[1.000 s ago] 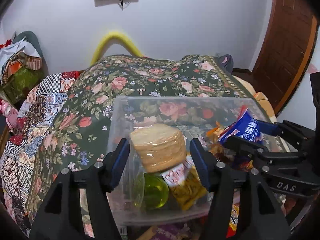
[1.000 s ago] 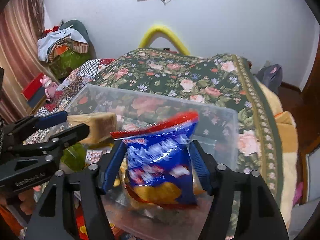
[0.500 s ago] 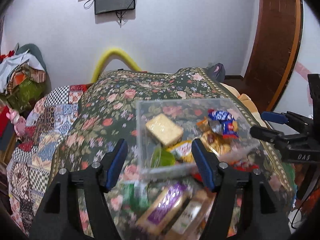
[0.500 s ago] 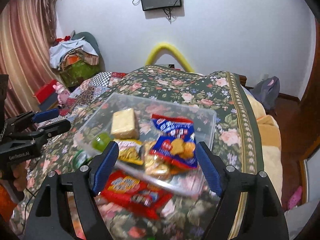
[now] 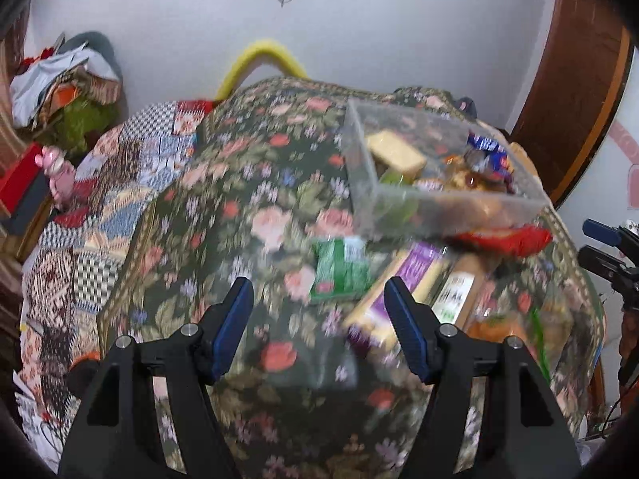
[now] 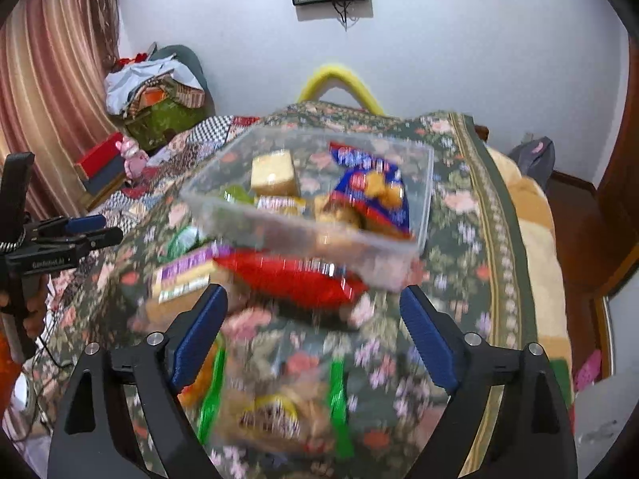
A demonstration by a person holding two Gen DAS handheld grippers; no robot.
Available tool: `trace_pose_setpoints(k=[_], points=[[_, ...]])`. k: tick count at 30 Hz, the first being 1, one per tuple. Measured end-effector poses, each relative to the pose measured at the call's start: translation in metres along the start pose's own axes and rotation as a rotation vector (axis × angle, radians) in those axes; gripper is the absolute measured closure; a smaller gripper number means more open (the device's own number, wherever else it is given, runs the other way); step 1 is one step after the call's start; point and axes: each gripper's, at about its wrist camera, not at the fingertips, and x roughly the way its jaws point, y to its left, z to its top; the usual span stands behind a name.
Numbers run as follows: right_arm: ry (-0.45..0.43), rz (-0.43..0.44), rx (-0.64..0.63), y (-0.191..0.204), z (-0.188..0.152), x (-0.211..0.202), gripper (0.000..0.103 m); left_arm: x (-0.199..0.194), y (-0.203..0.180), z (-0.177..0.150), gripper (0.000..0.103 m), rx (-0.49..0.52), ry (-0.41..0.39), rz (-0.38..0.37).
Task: Organize snacks
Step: 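Grasp the purple-labelled roll pack with left tool while right tool grasps the clear snack bag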
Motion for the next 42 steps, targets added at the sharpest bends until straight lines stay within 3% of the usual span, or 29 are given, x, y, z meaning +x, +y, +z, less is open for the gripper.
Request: trace_pose_setpoints(k=[10,20,23,30,34,36,39,42], points=[[0.126,0.022,0.056,0.008,-0.051,0.013,0.008,0.016,-0.031,-0.038,0.035,0.059,0.065,-0.059],[0.168,0.048,0.096,0.004,-0.063,0.029,0.006,0.050,-0.044,-0.020,0.035,0.065,0.075,-0.023],[0.166,0.060,0.103,0.005,-0.064,0.031,0.008,0.061,-0.050,-0.018,0.035,0.093,0.088,-0.020],[0.157,0.069,0.136,-0.007,-0.065,0.029,0.018,0.085,-0.055,-0.005,0.035,0.058,0.139,-0.112],[0.151,0.068,0.135,-0.011,-0.067,0.025,0.026,0.098,-0.061,-0.007,0.035,0.073,0.153,-0.101],[0.148,0.072,0.145,-0.013,-0.068,0.023,0.028,0.097,-0.062,-0.008,0.039,0.071,0.140,-0.109],[0.140,0.073,0.156,-0.016,-0.070,0.021,0.032,0.090,-0.067,-0.013,0.055,0.083,0.121,-0.123],[0.134,0.077,0.157,-0.016,-0.069,0.019,0.035,0.081,-0.074,-0.020,0.058,0.106,0.104,-0.114]])
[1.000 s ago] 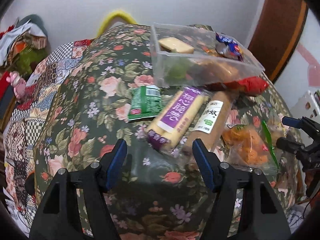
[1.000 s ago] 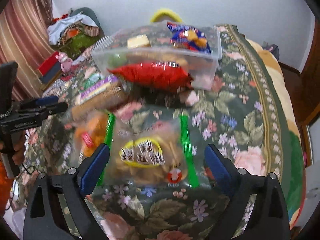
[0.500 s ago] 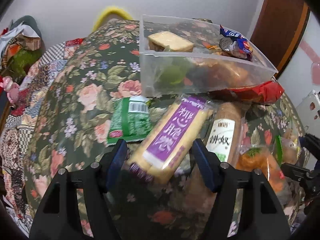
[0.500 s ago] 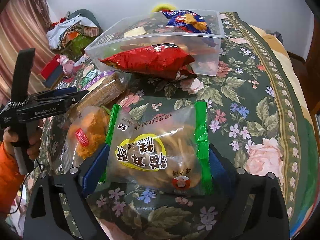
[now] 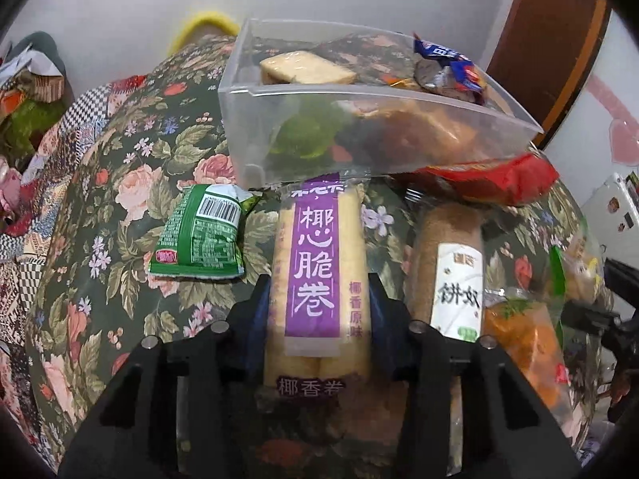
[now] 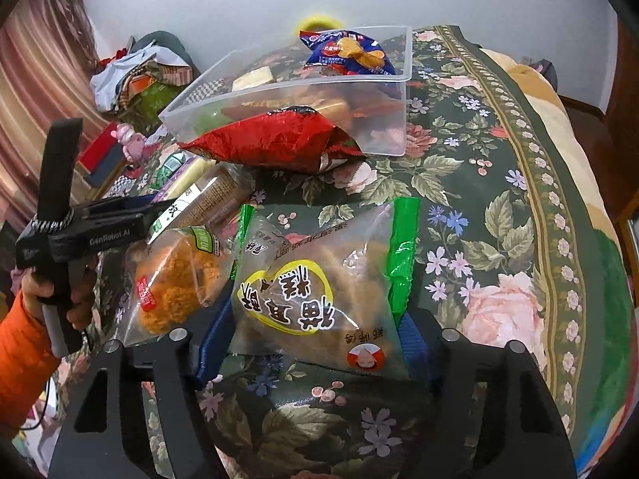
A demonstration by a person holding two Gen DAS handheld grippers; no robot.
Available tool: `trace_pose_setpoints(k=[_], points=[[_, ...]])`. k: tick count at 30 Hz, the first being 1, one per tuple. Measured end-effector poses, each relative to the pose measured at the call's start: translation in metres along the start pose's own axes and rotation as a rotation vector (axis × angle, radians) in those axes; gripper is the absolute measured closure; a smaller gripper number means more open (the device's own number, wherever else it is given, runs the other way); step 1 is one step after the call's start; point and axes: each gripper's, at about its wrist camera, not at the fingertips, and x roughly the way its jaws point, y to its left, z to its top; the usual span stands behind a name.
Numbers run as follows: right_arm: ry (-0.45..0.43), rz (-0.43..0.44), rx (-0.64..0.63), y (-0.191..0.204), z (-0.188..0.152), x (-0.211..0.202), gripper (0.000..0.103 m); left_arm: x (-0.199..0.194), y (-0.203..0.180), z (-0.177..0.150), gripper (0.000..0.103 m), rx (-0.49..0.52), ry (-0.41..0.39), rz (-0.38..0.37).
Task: Organize snacks
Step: 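Grasp the purple-labelled roll pack with left tool while right tool grasps the clear snack bag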
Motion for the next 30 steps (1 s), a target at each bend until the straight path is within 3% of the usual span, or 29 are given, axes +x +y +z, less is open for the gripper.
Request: trace_pose_setpoints(k=[16,30], points=[[-0.087,-0.010,-0.003,0.002,0.018,-0.028,0.037,-0.067,-0.003,-0.020,0.058,-0.023,-0.130,0.026],[-0.231,0.014,-0.084,0.031,0.076,-0.045,0.037,-0.103,-0.004,0.030,0.058,-0.041,-0.282,0.029]])
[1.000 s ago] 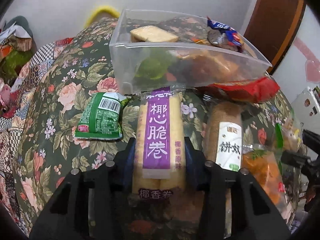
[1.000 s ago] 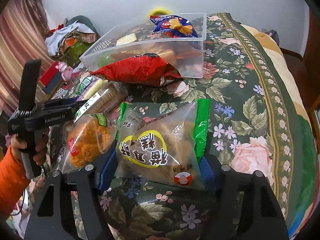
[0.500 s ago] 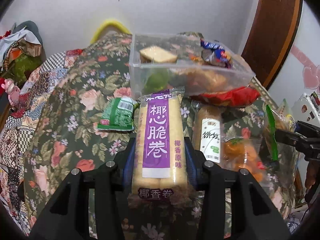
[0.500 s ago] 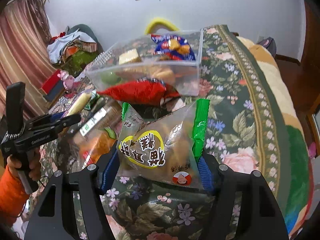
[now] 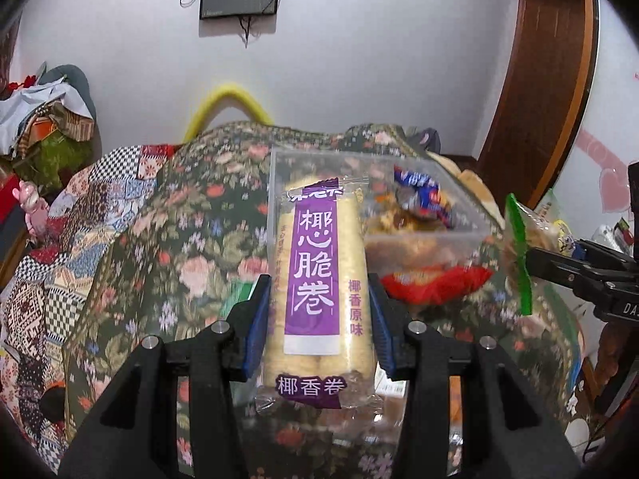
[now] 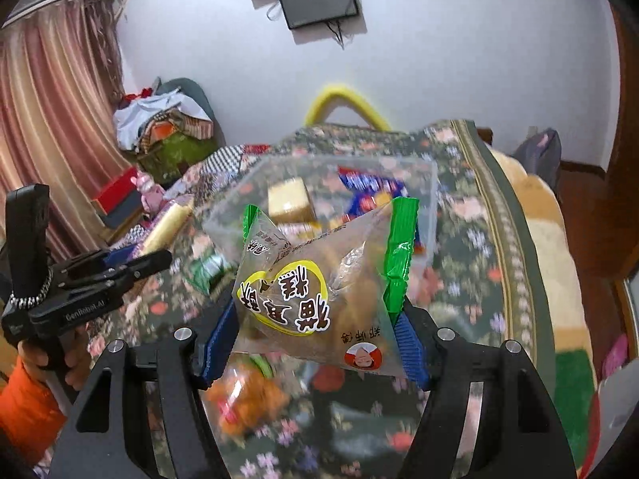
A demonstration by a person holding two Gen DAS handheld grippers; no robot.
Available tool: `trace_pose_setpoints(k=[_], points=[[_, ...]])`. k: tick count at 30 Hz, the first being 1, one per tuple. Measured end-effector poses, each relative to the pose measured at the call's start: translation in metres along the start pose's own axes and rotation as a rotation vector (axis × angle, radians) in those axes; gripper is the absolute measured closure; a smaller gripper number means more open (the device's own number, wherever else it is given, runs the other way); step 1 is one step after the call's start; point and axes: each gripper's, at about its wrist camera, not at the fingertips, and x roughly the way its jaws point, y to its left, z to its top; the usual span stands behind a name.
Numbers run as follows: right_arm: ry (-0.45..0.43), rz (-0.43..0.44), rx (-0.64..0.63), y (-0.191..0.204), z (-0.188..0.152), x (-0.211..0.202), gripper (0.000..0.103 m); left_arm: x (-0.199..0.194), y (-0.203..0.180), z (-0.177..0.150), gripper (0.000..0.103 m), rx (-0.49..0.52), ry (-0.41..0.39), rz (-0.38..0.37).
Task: Organize snacks
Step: 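Grasp the purple-labelled roll pack with left tool while right tool grasps the clear snack bag, then lower the roll pack with left tool while right tool lowers the snack bag into the box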
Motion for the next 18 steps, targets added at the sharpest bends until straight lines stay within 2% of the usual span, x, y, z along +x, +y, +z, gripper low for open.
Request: trace_pose_setpoints(k=[10,18], points=[[-0.047,0.013,-0.033,0.009,0.040,0.024,0.037,0.019,-0.009,0.041,0.058,0.019,-0.053,0.005],[-0.045,-0.002,-0.047,0.009,0.067,0.049,0.036,0.052,-0.010,0.064,0.058,0.023,-0.043,0.000]])
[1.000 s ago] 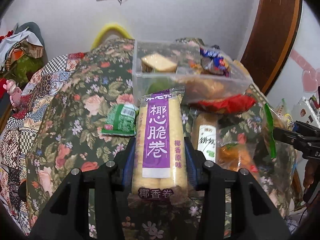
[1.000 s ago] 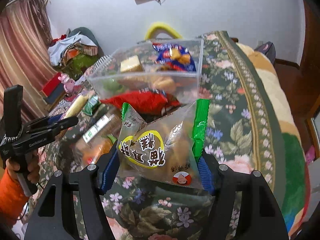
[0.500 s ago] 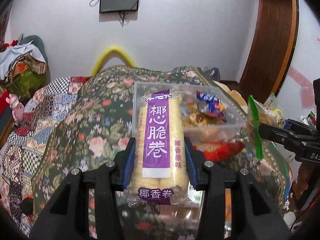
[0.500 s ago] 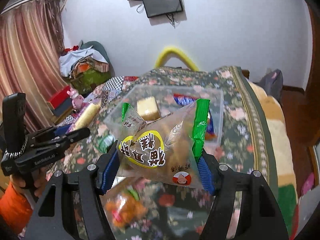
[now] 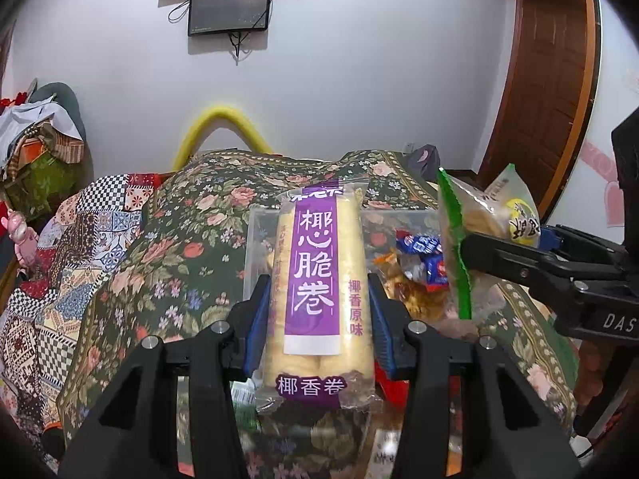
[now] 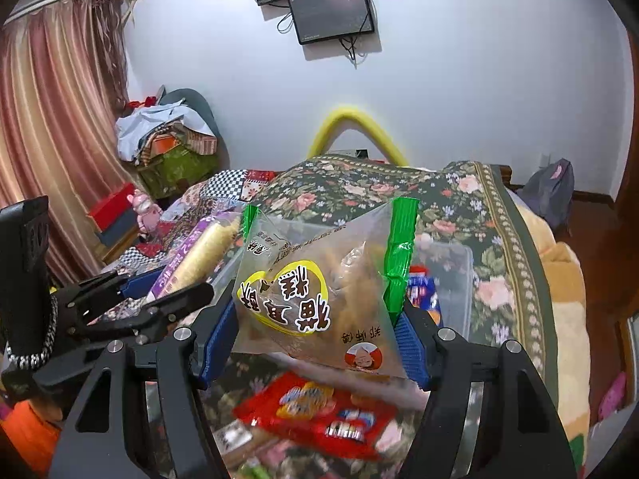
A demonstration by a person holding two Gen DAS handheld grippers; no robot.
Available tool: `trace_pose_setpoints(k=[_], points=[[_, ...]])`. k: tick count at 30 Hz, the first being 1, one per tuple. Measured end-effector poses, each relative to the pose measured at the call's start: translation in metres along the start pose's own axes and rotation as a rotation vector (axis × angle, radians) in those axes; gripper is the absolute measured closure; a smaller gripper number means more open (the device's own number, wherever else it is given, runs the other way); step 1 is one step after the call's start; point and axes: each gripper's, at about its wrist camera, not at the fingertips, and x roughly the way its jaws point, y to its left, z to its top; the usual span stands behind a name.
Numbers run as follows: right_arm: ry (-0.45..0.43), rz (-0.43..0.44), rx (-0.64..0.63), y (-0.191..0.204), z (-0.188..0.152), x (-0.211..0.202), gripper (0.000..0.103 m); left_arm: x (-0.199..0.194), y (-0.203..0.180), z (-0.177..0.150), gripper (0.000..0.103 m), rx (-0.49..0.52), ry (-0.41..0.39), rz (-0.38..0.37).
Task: Organize snacks
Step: 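Lower the roll pack with left tool while right tool lowers the snack bag into the box, then grasp the green chip bag with left tool while right tool grasps the red chip bag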
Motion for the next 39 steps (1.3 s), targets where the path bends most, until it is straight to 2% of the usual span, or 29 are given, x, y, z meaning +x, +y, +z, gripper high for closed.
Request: trace_pose_setpoints(k=[15,17,21,24,28,34,39], points=[[0.100,-0.002,-0.027,-0.006,0.019,0.060,0.036,0.075,0.015,0.009,0.059,0.022,0.115,0.045],[0.122,0.001,-0.029,-0.007,0.019,0.067,0.036,0.080,0.017,0.010,0.066,0.017,0.121,0.046],[0.159,-0.002,-0.040,-0.008,0.017,0.077,0.032,0.087,0.020,0.013,0.066,-0.002,0.138,0.026],[0.177,-0.004,-0.048,-0.010,0.016,0.080,0.031,0.085,0.020,0.012,0.066,0.006,0.134,0.028],[0.159,-0.010,-0.053,-0.011,0.019,0.073,0.031,0.072,0.021,0.012,0.066,0.016,0.118,0.034],[0.108,-0.008,-0.065,-0.011,0.020,0.044,0.031,0.034,0.032,0.015,0.066,0.019,0.076,0.031],[0.082,0.002,-0.066,-0.013,0.011,0.019,0.030,0.011,0.049,0.005,0.062,0.014,0.086,0.041]])
